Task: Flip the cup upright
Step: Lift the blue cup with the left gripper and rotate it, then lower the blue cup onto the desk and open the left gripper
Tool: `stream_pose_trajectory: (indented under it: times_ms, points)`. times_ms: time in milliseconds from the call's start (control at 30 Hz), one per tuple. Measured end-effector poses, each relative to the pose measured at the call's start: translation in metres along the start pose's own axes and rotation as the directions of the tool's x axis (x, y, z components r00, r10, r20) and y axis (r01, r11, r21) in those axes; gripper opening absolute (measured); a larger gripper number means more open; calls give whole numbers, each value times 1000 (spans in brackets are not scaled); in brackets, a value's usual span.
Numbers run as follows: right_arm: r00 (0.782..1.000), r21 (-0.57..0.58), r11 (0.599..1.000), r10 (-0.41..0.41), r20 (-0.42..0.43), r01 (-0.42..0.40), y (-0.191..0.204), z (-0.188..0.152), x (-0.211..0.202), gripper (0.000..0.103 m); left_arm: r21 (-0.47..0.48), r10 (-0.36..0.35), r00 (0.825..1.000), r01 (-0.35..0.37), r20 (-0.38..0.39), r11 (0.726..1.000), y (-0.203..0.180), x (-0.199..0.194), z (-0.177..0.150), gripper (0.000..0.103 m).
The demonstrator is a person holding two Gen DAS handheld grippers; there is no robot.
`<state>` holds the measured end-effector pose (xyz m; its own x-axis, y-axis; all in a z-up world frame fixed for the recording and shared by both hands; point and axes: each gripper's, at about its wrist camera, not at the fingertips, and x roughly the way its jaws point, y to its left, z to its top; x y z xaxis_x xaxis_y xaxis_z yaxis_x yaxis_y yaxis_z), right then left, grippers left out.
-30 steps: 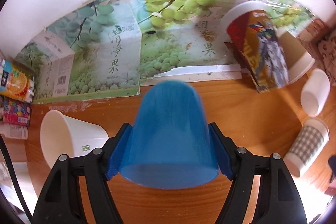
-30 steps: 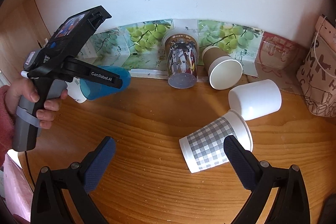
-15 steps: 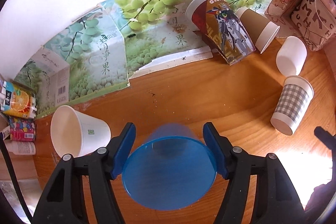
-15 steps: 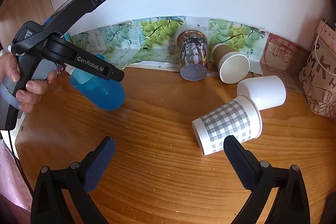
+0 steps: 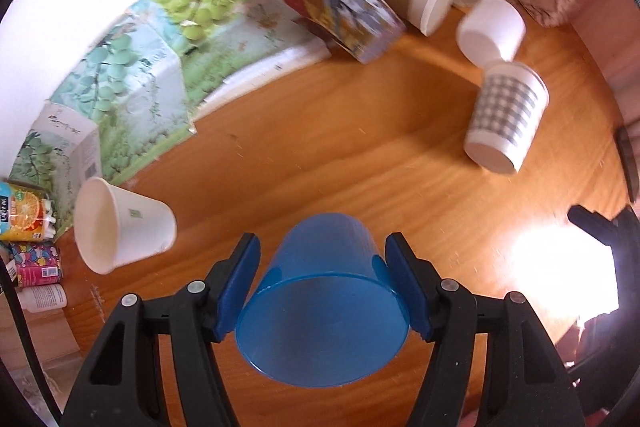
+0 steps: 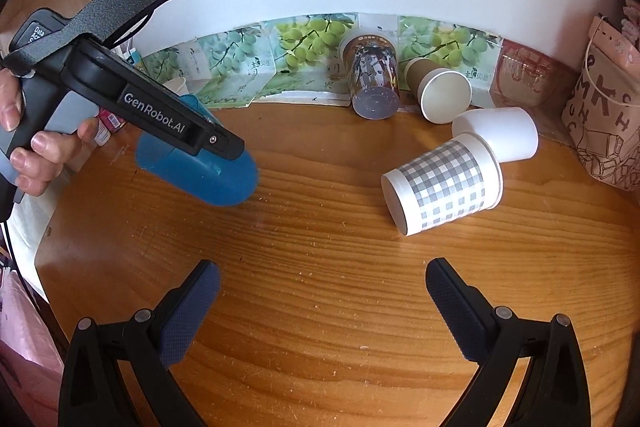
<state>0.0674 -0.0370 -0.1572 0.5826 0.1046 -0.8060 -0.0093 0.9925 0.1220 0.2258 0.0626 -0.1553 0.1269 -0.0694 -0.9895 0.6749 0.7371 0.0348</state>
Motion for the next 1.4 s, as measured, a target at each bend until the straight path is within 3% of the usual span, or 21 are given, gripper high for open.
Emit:
stream_pose_trajectory:
  times_ms: [267,500,733,967,1100,1300,1400]
  points:
    - [1000,24,1000,-14,-5,14,-3,-30,-25,103,186,-44,989,70,-139,980,-47,1,-29,69]
    - [999,36,999,-30,-16,31,-7,-59,-47,103,273,-118,953,196,-278,942,-83,0,-55,69]
    - [999,26,999,-28,-19,28,-6,-74,-59,103,328,-136,942,239,-307,914,-109,11,-58,69]
    - [1000,-7,1000,-3,-12,3,3,-71,-57,103,310,-193,941,278,-279,909,-106,16,-33,69]
    - [999,-24,1000,11,-30,-12,8,-65,-47,103,285,-204,956,259,-208,923,-93,15,-12,69]
    - [998,-31,999,23,-52,-24,15,-54,-32,103,169,-233,965,251,-118,953,-60,17,9,72]
    - [998,-28,999,24,-60,-26,18,-48,-25,103,109,-277,957,285,-82,952,-45,15,9,74]
